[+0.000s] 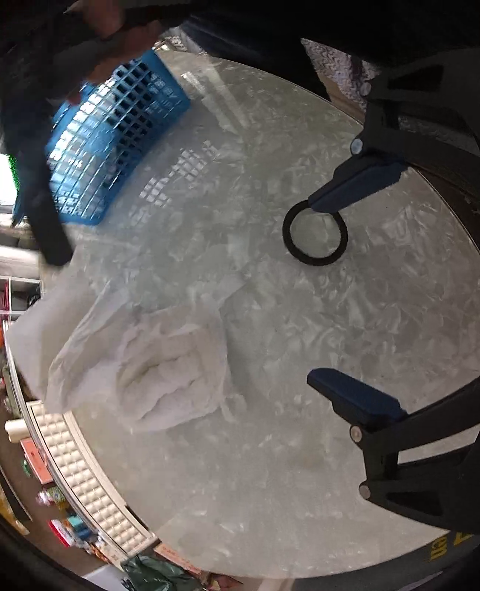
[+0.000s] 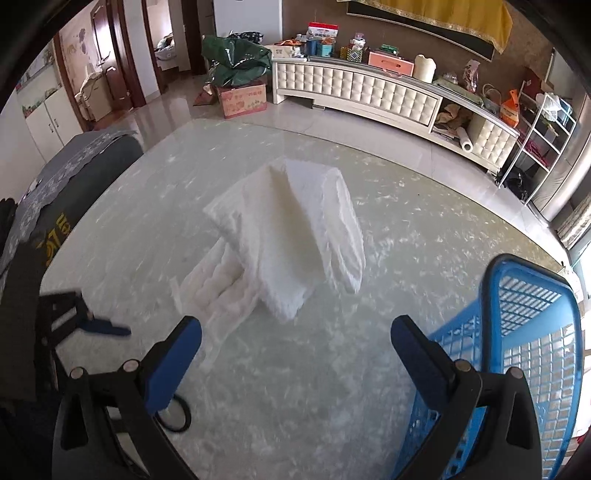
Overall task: Organize soft objects
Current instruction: 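Grasp the white quilted towel with the right gripper and lift it, then carry the white towel over the blue basket with the right gripper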
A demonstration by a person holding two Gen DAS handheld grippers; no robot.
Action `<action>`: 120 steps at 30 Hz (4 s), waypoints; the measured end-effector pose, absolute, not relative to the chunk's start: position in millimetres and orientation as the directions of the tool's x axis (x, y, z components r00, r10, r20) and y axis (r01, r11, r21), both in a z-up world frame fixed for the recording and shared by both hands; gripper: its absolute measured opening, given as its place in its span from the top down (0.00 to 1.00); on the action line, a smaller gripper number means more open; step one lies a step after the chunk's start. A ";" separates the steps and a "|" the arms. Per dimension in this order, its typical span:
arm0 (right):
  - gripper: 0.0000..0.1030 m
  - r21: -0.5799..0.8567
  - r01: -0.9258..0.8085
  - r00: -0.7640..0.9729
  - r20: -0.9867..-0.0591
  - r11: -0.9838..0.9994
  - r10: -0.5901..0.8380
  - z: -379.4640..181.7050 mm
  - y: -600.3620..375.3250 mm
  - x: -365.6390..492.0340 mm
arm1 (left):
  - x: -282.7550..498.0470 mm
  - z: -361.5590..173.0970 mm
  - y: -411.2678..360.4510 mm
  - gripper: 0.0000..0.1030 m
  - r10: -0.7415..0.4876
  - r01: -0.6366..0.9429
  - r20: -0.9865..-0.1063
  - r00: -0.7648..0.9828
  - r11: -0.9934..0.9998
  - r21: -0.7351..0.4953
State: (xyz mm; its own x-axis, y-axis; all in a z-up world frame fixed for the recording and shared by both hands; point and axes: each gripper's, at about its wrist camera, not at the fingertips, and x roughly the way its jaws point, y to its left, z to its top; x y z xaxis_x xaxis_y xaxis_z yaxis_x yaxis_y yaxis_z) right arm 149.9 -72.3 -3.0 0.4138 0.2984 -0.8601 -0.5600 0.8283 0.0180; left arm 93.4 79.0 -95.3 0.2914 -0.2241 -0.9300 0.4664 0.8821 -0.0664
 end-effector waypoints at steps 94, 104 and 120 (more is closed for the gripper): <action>0.95 0.044 -0.510 0.605 -0.691 0.859 0.395 75.0 -107.0 99.2 | 93.3 11.5 106.9 0.95 -0.207 0.308 -0.789 0.579 0.951 -0.024; 0.95 -0.005 -0.411 0.735 -0.594 0.912 0.328 139.5 -151.5 87.4 | 93.3 26.0 90.4 0.95 -0.264 0.348 -0.757 0.598 0.936 -0.052; 0.95 -0.019 -0.214 0.722 -0.676 0.977 0.145 73.0 -215.9 119.0 | 100.0 19.3 74.2 0.95 -0.283 0.384 -0.764 0.579 0.922 -0.051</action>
State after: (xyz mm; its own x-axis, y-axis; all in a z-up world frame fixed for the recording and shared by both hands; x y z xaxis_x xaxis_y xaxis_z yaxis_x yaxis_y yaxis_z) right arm 119.0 -215.9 73.0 0.7223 0.1448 -0.6762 -0.2136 0.9767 -0.0190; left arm 100.0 74.2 19.3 0.5792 -0.2831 -0.7644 0.3840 0.9220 -0.0505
